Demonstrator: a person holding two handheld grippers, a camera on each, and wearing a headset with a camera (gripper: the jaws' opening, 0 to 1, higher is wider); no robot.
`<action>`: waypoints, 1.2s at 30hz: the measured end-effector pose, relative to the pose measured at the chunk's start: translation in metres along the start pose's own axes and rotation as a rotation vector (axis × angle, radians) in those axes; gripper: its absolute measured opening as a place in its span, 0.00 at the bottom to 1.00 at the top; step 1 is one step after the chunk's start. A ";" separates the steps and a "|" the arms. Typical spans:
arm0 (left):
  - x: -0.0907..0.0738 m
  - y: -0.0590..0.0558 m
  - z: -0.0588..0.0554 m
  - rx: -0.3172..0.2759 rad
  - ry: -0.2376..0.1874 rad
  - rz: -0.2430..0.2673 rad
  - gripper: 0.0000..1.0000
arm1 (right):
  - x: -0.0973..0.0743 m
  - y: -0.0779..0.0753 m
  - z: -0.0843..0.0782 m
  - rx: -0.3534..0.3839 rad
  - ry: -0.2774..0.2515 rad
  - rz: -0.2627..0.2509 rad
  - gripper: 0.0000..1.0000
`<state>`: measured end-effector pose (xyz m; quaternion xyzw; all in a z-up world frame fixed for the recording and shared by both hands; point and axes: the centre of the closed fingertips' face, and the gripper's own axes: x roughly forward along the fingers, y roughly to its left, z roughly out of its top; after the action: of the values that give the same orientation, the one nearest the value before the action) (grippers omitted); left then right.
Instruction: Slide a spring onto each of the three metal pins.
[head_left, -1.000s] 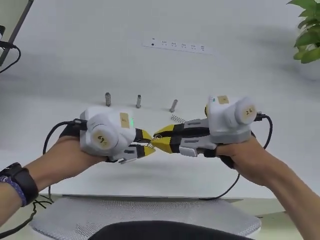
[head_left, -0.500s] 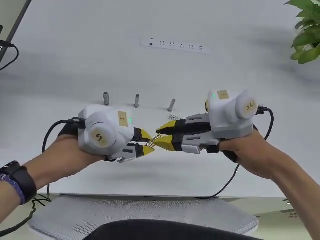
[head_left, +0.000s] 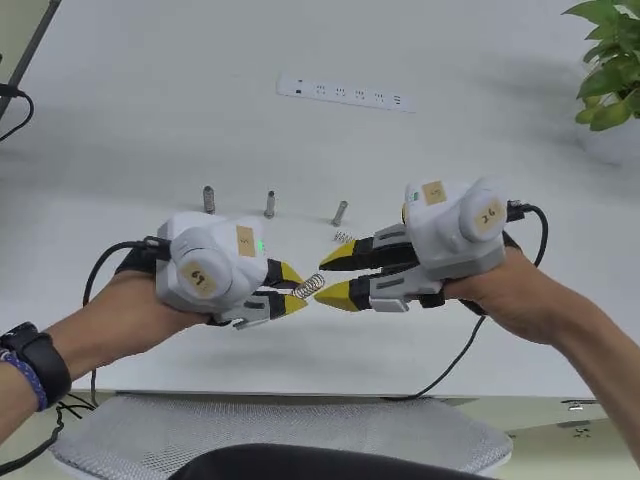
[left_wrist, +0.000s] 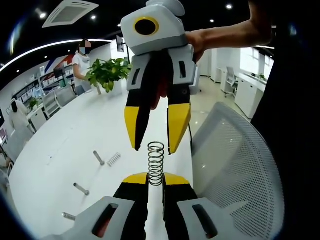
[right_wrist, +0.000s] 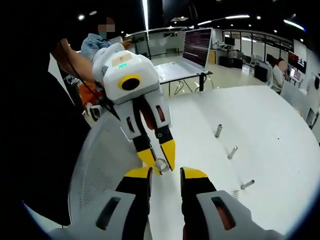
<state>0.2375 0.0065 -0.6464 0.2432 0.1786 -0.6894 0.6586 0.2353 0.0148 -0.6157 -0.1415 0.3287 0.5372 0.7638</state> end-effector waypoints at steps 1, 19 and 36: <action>0.000 -0.001 0.000 0.002 0.000 -0.001 0.02 | 0.000 0.001 -0.001 -0.010 0.010 0.002 0.21; 0.007 -0.007 -0.003 0.021 0.022 -0.028 0.02 | 0.011 0.005 -0.010 -0.167 0.157 0.050 0.19; 0.010 -0.010 -0.004 0.029 0.029 -0.046 0.02 | 0.018 0.012 -0.017 -0.255 0.201 0.088 0.10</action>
<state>0.2273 0.0009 -0.6564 0.2586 0.1838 -0.7032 0.6363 0.2225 0.0227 -0.6383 -0.2758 0.3382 0.5906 0.6788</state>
